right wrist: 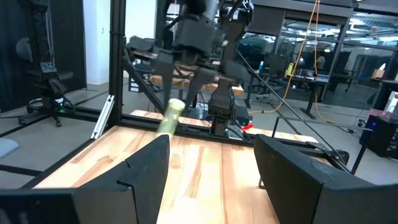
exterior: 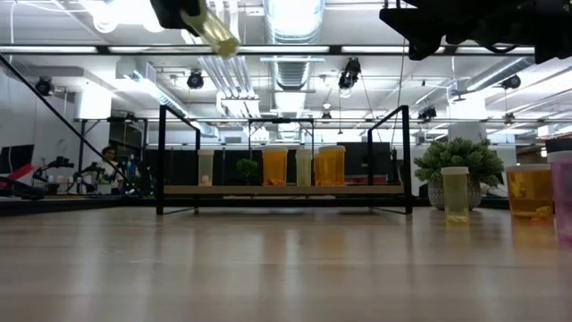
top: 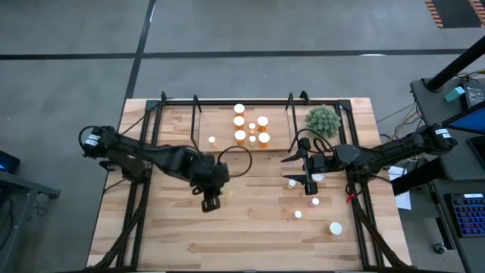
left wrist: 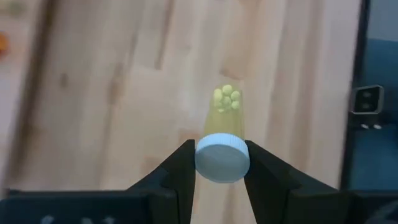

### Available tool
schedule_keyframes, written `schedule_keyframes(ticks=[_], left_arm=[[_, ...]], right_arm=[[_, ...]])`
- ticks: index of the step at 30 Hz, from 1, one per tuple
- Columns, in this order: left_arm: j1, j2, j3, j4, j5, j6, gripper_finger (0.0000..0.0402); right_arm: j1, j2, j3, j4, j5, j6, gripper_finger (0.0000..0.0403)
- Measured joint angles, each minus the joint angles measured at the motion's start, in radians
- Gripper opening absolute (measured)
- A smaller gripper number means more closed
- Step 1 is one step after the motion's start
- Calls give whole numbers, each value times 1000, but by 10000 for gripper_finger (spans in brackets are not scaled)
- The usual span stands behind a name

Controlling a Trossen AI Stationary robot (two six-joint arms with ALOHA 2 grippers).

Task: Pick and place medicine bottles onto shelf by color
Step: Put the small yellow pill bottle on the shelf

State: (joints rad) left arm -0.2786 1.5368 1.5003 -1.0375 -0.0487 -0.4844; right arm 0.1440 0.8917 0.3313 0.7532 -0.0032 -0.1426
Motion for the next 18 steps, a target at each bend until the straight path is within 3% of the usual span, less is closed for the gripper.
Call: schedule_keyframes(ticks=[11, 18], left_arm=[[137, 0, 32, -45, -23, 200, 96], [250, 6, 180, -271, -127, 270, 96]], right_arm=[[0, 0, 0, 1, 2, 4, 226], [0, 0, 0, 0, 3, 2, 226]])
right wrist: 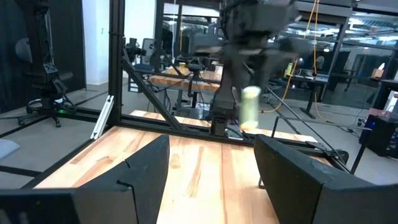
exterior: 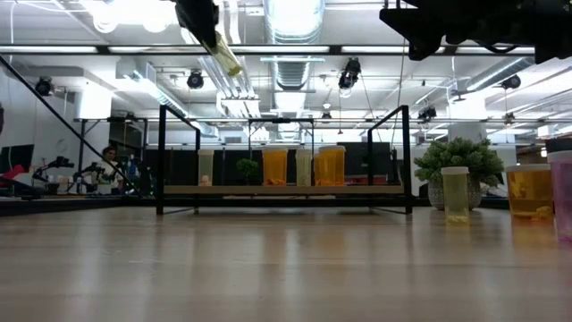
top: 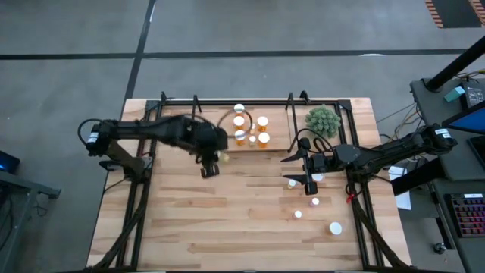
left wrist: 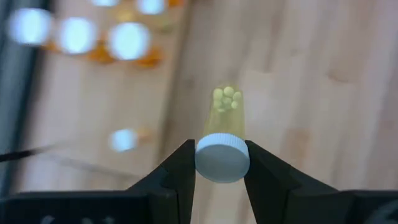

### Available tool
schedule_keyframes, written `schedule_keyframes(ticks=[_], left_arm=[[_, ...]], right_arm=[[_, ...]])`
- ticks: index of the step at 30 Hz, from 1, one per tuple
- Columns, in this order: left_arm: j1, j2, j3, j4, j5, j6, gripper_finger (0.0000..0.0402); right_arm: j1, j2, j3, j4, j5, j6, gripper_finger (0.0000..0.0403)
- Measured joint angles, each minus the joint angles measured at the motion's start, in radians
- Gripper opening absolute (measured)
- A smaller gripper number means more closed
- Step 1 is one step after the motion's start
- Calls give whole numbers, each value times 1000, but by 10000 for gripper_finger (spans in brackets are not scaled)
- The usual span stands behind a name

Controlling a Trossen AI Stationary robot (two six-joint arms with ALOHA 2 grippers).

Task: Pick and place medicine bottles onto shelf by color
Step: Put the small yellow pill bottle on the shelf

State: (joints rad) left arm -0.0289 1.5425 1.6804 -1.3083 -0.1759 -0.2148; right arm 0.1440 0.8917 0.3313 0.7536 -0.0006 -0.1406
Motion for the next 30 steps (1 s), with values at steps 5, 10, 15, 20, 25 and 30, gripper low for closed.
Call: schedule_keyframes(ticks=[5, 10, 15, 20, 25, 30], left_arm=[[69, 0, 85, -31, -81, 102, 96], [158, 37, 85, -32, -92, 218, 96], [227, 158, 80, -48, -93, 310, 96], [273, 282, 80, -54, -92, 405, 96], [300, 364, 80, -38, -96, 441, 96], [301, 406, 80, -32, -95, 464, 96]], right_arm=[[0, 0, 0, 0, 0, 0, 226], [0, 0, 0, 0, 1, 0, 226], [0, 0, 0, -1, 1, 3, 226], [0, 0, 0, -19, 2, 12, 226], [0, 0, 0, -20, 2, 12, 226], [0, 0, 0, -24, 2, 15, 226]])
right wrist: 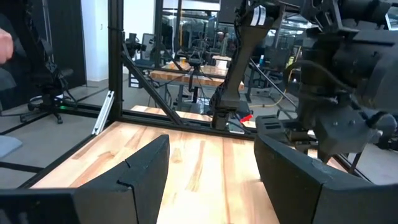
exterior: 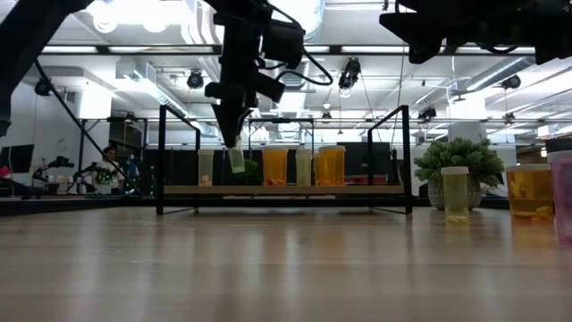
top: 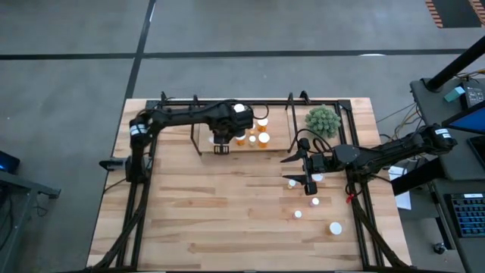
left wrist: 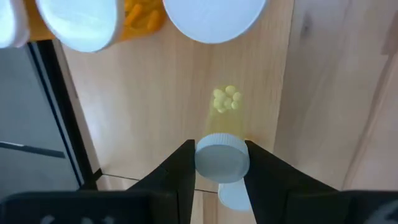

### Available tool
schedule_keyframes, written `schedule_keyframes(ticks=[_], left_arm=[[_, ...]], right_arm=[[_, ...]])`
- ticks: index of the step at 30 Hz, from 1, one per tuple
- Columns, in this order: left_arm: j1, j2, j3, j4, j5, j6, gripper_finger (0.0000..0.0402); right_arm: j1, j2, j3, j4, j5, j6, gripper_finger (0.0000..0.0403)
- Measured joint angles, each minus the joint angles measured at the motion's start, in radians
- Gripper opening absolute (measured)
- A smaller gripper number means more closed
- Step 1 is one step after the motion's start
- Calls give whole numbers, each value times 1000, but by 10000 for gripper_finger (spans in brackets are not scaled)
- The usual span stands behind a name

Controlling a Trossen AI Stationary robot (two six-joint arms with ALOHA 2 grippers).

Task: Pick and place medicine bottles onto shelf by color
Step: Put the small yellow pill bottle on the shelf

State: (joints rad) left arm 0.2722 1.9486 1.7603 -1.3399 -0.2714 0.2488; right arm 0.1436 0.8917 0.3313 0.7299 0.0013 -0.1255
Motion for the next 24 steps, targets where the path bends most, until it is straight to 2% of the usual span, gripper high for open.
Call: schedule_keyframes(ticks=[24], left_arm=[[-19, 26, -4, -3, 87, -43, 96]], right_arm=[[0, 0, 0, -18, 0, 3, 226]])
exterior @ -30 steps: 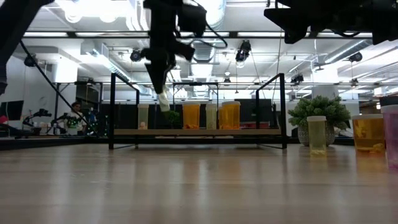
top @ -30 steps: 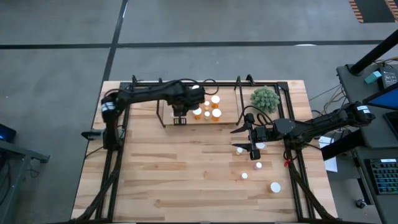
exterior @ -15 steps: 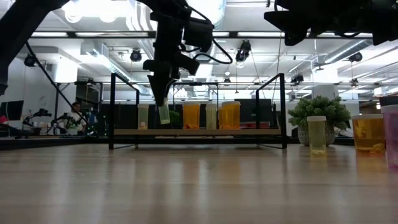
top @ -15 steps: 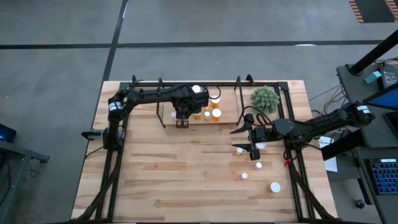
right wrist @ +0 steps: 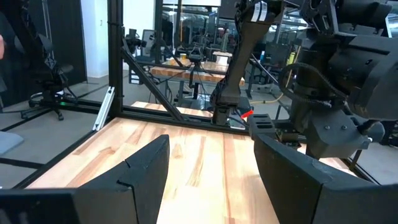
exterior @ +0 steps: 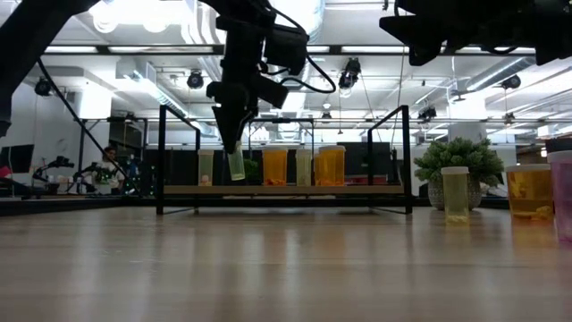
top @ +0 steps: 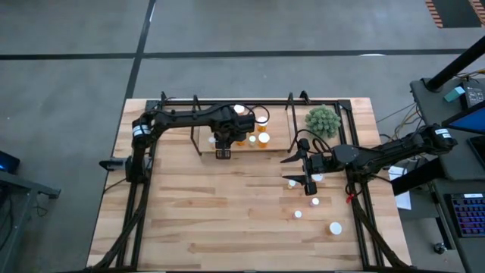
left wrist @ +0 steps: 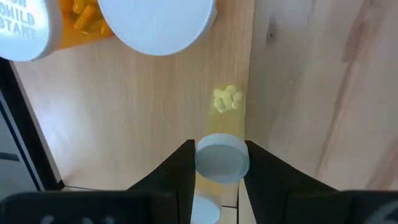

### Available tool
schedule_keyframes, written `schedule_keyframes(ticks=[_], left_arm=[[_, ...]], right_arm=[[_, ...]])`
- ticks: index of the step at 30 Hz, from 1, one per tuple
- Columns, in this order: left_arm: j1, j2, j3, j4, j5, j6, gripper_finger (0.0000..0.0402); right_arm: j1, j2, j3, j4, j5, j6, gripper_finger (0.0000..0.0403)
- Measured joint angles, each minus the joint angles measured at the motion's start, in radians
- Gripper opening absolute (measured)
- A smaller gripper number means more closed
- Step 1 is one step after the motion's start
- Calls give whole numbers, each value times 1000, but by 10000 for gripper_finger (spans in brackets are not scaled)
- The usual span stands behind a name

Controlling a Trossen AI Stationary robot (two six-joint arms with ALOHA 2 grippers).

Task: Pick and place medicine bottles onto shelf by color
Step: Put the small yellow pill bottle on the shelf

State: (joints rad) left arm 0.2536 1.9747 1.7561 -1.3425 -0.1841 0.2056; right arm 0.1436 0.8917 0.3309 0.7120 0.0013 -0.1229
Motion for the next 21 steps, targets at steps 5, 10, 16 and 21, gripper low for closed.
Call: schedule_keyframes(ticks=[5, 10, 16, 21], left_arm=[[0, 0, -1, 8, -1, -10, 96], [0, 0, -1, 26, -4, -15, 96], [0, 0, -2, 22, -4, -17, 96], [2, 0, -4, 23, -8, -16, 96]], right_arm=[[0, 0, 0, 0, 0, 0, 226], [0, 0, 0, 0, 0, 2, 226], [0, 0, 0, 0, 0, 9, 226], [0, 0, 0, 0, 0, 9, 226]])
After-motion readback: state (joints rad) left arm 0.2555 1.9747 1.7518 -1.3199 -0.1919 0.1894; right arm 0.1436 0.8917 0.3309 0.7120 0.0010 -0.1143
